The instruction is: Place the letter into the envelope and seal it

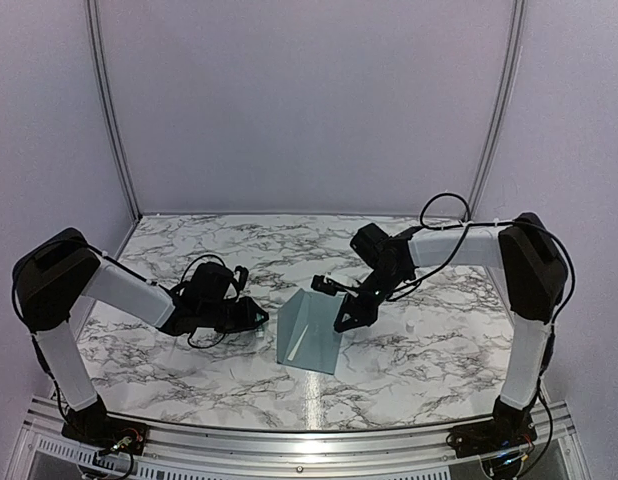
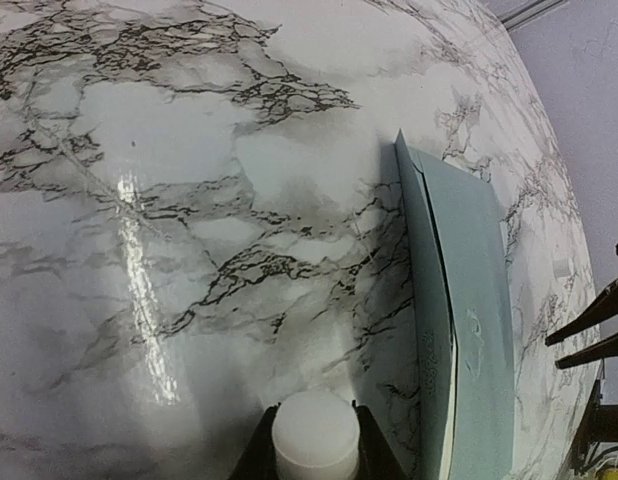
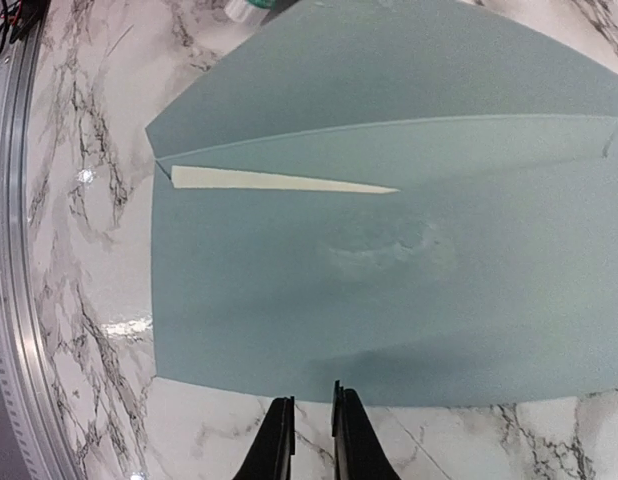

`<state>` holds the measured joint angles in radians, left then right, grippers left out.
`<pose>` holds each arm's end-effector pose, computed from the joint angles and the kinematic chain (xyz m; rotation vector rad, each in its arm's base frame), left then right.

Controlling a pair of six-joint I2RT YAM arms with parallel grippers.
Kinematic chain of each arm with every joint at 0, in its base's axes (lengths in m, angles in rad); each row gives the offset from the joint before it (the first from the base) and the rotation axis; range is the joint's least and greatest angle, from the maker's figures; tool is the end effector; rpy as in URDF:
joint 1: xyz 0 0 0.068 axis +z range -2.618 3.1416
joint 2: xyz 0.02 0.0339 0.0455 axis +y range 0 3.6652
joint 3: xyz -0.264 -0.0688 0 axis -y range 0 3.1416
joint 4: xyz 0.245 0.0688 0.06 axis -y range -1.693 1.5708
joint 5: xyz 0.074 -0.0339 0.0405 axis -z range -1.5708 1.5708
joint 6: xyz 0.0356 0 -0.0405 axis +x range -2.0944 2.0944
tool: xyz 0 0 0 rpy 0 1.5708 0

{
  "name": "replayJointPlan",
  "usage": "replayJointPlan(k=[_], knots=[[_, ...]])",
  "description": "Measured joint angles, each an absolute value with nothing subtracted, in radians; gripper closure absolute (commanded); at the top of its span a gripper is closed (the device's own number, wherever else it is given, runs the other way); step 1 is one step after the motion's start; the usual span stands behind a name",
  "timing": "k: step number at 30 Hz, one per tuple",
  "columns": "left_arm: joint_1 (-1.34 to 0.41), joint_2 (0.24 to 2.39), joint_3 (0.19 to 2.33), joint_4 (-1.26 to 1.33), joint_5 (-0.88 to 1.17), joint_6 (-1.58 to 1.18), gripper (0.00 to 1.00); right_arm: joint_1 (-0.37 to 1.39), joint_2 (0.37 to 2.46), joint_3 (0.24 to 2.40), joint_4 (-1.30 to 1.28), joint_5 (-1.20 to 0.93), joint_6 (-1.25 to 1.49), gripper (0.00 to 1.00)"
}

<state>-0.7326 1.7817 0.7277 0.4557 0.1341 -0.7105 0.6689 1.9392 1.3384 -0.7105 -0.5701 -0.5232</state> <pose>0.2487 -0.2301 0.1267 0.1084 2.3278 -0.9305 0.2844 0.2493 0.1703 -1.6647 2.2628 0.8471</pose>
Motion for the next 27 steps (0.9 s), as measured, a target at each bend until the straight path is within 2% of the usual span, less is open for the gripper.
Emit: replayJointPlan(k=[8, 27], knots=[[-0.733, 1.858, 0.812, 0.456, 0.196, -0.697, 1.00, 0.571, 1.965, 1.338, -0.686, -0.567, -0.520, 0.90], [-0.765, 1.888, 0.907, 0.457, 0.289, -0.692, 1.00, 0.572, 2.095, 1.417, -0.656, -0.620, -0.497, 0.90]])
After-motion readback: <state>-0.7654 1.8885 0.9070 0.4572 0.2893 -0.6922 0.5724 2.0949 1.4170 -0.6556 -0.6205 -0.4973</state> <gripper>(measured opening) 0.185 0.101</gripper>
